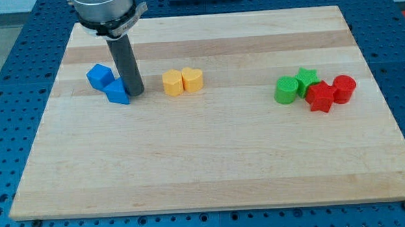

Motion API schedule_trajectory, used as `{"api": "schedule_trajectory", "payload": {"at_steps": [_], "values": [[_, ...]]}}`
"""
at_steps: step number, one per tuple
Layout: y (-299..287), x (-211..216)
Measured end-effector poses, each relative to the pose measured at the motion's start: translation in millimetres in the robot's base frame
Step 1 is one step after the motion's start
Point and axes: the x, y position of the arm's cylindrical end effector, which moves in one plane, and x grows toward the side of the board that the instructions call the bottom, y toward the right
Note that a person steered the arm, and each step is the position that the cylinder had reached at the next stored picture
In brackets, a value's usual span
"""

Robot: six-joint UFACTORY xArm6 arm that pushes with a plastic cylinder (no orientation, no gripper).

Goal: Move the blue triangle into the blue cube

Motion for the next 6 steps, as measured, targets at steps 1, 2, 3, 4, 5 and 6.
{"api": "schedule_trajectory", "payload": {"at_steps": [1, 2, 3, 4, 5, 6], "values": [[8.4, -1.0], [9.3, 18.1], [-0.3, 55.1], [-1.9, 54.9], [-11.2, 10.2], [-16.2, -0.3]]}}
